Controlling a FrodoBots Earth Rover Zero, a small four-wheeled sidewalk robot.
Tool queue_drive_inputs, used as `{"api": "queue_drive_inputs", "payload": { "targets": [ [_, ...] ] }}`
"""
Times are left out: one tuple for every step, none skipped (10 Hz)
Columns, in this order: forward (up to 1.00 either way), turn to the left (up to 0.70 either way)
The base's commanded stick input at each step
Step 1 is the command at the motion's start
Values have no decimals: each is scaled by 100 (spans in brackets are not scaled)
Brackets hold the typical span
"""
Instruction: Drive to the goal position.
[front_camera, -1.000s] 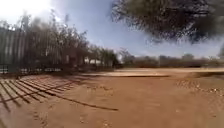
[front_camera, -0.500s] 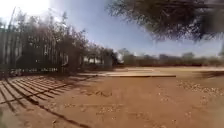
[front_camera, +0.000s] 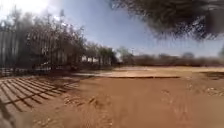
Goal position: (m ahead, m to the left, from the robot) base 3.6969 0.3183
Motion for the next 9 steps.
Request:
{"api": "queue_drive_inputs", "payload": {
  "targets": [
    [100, 0],
    [100, 0],
    [100, 0],
    [100, 0],
    [100, 0],
    [100, 0],
    [100, 0],
    [100, 0],
    [100, 0]
  ]
}}
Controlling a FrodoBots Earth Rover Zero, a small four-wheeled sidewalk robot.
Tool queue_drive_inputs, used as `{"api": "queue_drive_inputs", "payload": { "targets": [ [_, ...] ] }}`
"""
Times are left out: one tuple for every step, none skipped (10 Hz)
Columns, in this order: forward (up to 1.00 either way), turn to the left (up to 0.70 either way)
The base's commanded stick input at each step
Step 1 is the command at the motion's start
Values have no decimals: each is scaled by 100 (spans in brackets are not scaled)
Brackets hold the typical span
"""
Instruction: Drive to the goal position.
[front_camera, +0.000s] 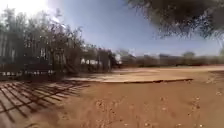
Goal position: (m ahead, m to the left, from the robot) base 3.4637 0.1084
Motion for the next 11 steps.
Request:
{"api": "queue_drive_inputs", "payload": {
  "targets": [
    [100, 0],
    [100, 0],
    [100, 0],
    [100, 0],
    [100, 0],
    [100, 0],
    [100, 0],
    [100, 0],
    [100, 0],
    [100, 0],
    [100, 0]
  ]
}}
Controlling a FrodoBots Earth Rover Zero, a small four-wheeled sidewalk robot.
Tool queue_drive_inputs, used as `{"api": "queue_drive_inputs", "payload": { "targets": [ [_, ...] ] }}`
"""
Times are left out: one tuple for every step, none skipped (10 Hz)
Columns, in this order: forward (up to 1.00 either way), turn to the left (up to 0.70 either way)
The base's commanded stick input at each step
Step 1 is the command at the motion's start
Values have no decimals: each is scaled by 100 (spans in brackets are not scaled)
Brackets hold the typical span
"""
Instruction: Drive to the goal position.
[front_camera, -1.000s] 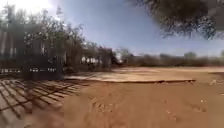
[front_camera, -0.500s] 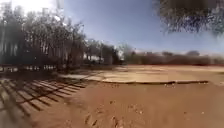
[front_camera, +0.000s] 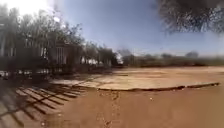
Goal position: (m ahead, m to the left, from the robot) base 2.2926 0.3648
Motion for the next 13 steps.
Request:
{"api": "queue_drive_inputs", "payload": {
  "targets": [
    [100, 0],
    [100, 0],
    [100, 0],
    [100, 0],
    [100, 0],
    [100, 0],
    [93, 0],
    [45, 0],
    [-100, 0],
    [-100, 0],
    [-100, 0],
    [-100, 0],
    [-100, 0]
  ]
}}
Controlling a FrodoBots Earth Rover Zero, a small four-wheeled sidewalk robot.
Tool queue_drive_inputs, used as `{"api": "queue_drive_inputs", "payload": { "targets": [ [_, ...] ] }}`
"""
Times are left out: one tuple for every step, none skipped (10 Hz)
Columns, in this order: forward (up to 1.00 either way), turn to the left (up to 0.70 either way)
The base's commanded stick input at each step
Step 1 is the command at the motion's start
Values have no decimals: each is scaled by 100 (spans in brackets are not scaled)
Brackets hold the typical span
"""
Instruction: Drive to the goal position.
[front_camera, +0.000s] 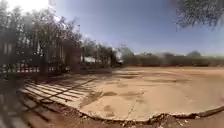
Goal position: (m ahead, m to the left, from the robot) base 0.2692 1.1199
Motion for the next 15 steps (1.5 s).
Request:
{"api": "queue_drive_inputs", "payload": {
  "targets": [
    [-100, 0],
    [-100, 0],
    [-100, 0],
    [-100, 0],
    [-100, 0],
    [-100, 0],
    [-100, 0],
    [-100, 0],
    [-100, 0],
    [-100, 0],
    [-100, 7],
    [-100, 19],
    [-100, 27],
    [-100, 27],
    [-100, 27]
  ]
}}
